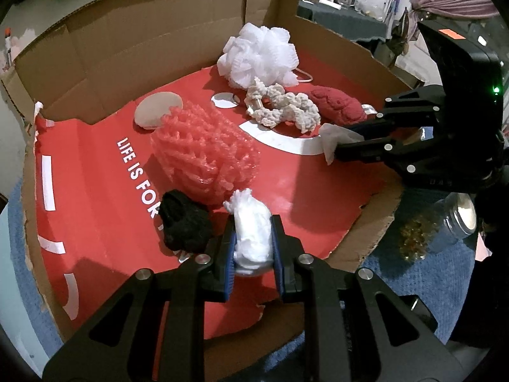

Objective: Organize soft objects
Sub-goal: 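Carry the cotton with the left gripper while the right gripper carries the tissue into the box, then open the left gripper to drop the cotton while the right gripper releases the tissue in the box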

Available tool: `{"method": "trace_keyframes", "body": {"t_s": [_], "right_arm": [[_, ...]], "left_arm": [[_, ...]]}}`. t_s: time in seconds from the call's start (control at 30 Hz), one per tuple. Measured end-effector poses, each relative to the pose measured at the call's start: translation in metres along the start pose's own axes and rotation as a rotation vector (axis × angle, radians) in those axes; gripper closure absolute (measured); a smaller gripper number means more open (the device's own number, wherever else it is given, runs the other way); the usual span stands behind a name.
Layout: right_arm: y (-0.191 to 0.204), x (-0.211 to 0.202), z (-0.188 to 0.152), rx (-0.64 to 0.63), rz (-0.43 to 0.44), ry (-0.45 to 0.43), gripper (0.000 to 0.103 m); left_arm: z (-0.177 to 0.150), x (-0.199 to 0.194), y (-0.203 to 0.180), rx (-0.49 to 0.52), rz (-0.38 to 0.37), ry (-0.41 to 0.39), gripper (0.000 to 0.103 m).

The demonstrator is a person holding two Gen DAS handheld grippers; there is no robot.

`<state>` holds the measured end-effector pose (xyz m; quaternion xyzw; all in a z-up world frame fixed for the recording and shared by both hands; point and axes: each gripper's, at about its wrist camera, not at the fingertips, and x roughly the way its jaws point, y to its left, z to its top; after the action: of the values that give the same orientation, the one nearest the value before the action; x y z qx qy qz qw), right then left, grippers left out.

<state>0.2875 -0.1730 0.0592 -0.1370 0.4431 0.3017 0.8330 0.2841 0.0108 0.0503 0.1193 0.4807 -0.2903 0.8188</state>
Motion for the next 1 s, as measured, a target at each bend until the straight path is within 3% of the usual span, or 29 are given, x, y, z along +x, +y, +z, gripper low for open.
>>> {"method": "trace_keyframes", "body": {"t_s": [0.4, 0.9, 0.93, 1.0], "right_arm": [[-0.0016, 0.0046, 0.001, -0.005, -0.006, 0.0, 0.083], [-0.0008, -0.0008, 0.0023, -0.014, -0.006, -0.015, 0.055], [-0.0006, -0.0015, 0.0025, -0.014, -0.007, -0.016, 0.054], [-0.0006, -0.0025, 0.003, -0.013, -0.006, -0.017, 0.054]], "left_arm": [[0.0009, 0.008, 0.0008, 0.012, 0.013, 0.004, 0.084], [-0.0016, 0.0067, -0.0015, 0.021, 0.008, 0.001, 0.076], [-0.0014, 0.0066, -0.0011, 0.019, 0.007, 0.002, 0.074], [-0.0013, 0.0064, -0.0001, 0.012, 0.007, 0.001, 0.061]]}}
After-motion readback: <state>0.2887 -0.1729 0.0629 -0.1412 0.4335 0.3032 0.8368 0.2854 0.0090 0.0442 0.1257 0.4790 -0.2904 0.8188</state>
